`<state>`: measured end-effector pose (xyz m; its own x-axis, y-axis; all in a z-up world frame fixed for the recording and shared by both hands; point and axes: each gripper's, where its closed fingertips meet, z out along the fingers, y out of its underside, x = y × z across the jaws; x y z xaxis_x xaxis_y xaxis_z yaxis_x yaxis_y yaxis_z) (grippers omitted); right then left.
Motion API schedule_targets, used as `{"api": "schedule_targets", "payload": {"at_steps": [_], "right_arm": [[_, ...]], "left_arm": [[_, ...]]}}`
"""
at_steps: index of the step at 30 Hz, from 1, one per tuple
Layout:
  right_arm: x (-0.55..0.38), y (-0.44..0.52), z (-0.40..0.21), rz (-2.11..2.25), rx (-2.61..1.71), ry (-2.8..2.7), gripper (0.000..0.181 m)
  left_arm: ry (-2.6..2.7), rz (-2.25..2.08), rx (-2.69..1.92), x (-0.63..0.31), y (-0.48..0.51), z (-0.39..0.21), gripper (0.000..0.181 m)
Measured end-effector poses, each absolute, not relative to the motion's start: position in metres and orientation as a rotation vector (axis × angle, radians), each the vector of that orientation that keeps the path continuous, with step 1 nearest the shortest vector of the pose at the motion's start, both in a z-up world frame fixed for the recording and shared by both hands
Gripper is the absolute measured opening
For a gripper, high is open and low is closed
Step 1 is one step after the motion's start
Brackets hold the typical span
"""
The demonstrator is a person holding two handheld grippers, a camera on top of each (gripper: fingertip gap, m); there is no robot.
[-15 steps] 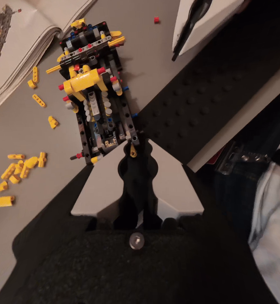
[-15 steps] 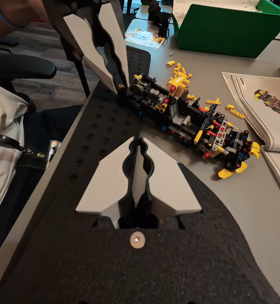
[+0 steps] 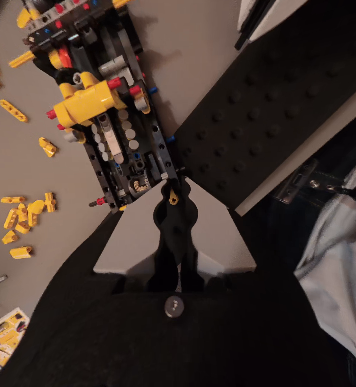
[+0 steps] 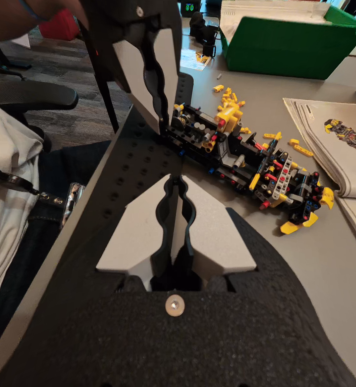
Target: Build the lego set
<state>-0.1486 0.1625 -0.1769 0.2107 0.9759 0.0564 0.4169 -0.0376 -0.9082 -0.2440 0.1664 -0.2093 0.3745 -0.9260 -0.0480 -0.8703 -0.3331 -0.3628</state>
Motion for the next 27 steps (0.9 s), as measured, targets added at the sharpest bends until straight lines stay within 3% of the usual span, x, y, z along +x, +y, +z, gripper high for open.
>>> {"api": "schedule_targets", "payload": {"at_steps": [6,11,27], "right_arm": [[-0.176,0.152,-0.124,0.713,-1.444,-1.15,0.004],[-0.19,0.159,-0.135,0.477,-1.499,-1.175,0.004],[-0.207,0.15,-0.141,0.465,-1.575,-1.222,0.004]], "left_arm": [[1.412,-0.79,-2.398,-0.226,0.169,-0.166,0.009],[1.224,-1.201,-2.404,-0.215,0.161,-0.142,0.009],[1.148,-1.324,-2.352,-0.21,0.15,-0.15,0.009]]}}
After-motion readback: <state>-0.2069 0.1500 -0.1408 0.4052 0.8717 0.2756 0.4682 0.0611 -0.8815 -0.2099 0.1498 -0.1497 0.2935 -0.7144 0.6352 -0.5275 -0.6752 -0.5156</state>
